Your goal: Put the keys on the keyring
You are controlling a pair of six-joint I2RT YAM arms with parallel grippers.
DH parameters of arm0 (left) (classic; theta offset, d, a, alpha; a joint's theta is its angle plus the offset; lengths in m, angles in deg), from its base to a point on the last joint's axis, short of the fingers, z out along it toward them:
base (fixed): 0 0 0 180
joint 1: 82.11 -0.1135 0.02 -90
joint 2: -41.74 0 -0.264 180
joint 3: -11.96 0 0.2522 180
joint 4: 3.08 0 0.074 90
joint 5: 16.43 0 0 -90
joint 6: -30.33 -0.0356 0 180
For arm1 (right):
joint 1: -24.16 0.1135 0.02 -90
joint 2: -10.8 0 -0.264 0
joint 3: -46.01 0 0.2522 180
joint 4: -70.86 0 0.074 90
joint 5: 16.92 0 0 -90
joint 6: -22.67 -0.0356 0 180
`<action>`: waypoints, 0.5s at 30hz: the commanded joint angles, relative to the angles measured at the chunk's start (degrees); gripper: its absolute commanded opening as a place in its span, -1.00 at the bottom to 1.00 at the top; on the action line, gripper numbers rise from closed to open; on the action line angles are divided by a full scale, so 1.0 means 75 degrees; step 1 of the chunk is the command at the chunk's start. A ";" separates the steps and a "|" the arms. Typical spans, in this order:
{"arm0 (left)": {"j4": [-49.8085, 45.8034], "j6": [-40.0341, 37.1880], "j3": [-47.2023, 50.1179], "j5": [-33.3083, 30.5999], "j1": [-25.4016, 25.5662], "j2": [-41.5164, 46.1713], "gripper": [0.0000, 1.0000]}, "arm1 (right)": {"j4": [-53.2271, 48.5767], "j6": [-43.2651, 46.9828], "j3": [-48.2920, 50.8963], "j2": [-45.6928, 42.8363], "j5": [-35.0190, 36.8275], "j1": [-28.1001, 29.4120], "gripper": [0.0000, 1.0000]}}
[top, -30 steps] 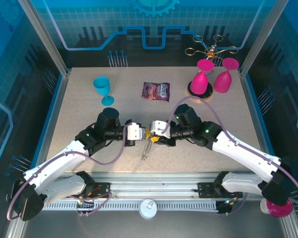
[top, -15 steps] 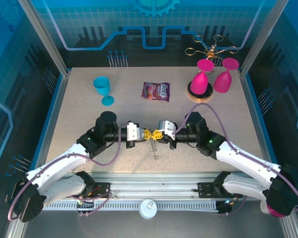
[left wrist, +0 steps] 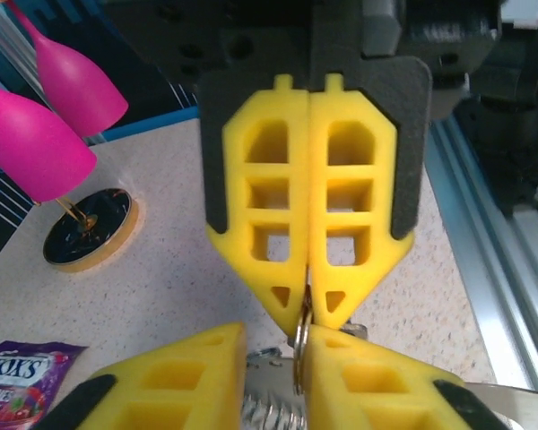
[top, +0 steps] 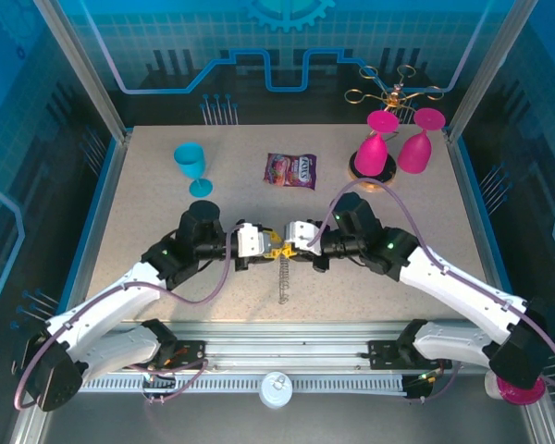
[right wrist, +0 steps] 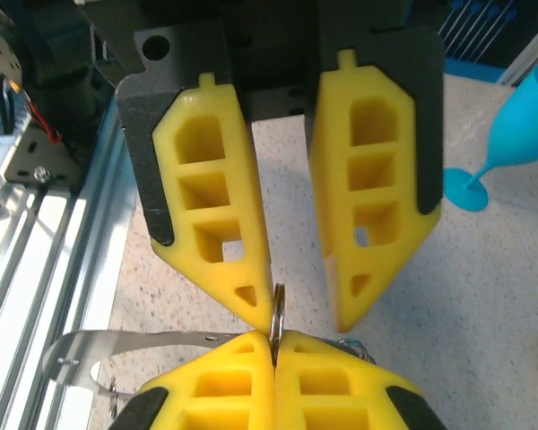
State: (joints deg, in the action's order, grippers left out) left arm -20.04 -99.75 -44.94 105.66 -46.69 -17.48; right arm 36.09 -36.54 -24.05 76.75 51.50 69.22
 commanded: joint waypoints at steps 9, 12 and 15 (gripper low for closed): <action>-0.0575 -0.0593 -0.0378 0.0074 0.0062 -0.0102 -1.00 | 0.0172 -0.0170 -0.0563 0.0111 -0.0336 0.0322 -0.69; 0.0414 -0.0166 0.0127 0.0251 0.0060 0.0196 -1.00 | 0.0879 -0.0671 -0.0016 -0.0203 -0.0628 0.0048 -0.32; 0.1117 0.0200 0.0462 0.0400 0.0062 0.0359 -1.00 | 0.1452 -0.0940 0.0532 -0.0413 -0.0788 -0.0157 -0.27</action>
State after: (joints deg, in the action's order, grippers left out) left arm -19.23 -101.25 -43.87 105.29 -46.67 -16.19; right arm 37.14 -39.95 -22.36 75.53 50.23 69.40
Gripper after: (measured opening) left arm 0.048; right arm 0.362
